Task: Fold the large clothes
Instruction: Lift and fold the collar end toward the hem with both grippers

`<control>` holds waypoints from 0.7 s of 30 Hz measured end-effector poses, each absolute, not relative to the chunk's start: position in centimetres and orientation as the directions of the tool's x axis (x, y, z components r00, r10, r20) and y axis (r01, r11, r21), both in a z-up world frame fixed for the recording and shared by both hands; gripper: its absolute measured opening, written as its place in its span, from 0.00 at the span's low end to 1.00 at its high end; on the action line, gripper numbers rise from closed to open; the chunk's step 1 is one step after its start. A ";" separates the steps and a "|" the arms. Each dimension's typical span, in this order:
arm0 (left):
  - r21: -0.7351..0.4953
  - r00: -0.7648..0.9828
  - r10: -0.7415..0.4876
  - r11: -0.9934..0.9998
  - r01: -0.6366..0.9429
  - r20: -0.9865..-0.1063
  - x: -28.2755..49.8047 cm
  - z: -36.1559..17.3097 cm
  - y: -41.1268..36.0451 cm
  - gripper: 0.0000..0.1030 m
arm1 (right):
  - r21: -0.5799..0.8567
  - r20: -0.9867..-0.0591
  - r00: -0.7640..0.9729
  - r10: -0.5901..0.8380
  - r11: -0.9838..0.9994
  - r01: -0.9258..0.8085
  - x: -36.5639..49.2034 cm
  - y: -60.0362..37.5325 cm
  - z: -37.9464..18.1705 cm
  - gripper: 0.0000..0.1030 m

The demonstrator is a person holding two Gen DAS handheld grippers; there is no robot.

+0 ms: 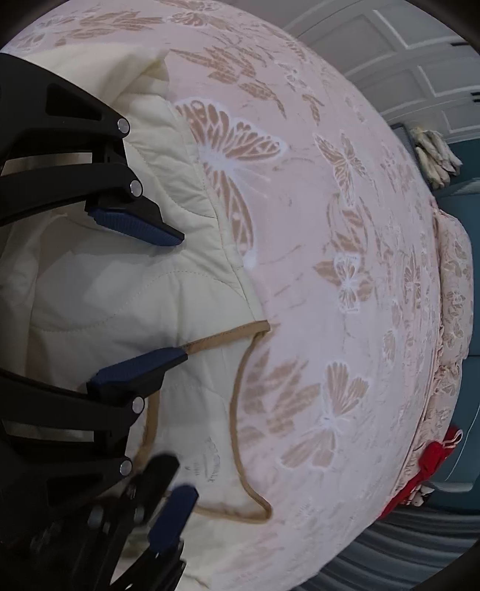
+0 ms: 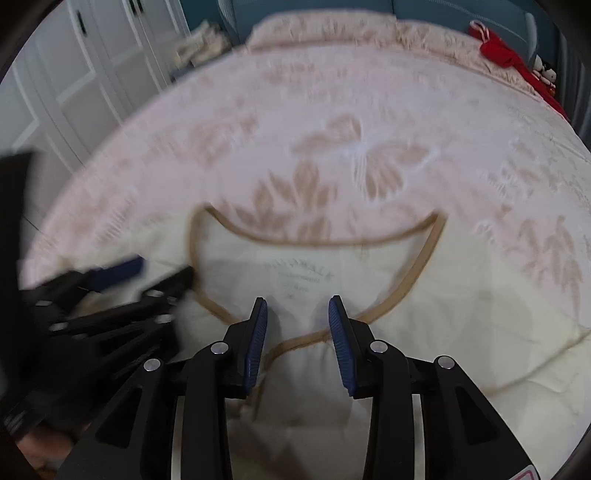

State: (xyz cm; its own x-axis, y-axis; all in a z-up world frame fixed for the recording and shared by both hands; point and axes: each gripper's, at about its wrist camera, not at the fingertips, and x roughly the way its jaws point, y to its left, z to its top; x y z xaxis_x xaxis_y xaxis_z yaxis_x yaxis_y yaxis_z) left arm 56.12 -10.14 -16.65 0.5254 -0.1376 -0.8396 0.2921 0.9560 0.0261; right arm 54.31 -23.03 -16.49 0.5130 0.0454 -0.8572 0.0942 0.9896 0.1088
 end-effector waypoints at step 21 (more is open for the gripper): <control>0.049 0.623 -0.128 0.965 0.259 -0.772 55.1 -17.7 -9.8 0.60 | 0.125 -0.801 0.598 -0.033 0.967 0.220 53.0 -26.7 -18.3 0.00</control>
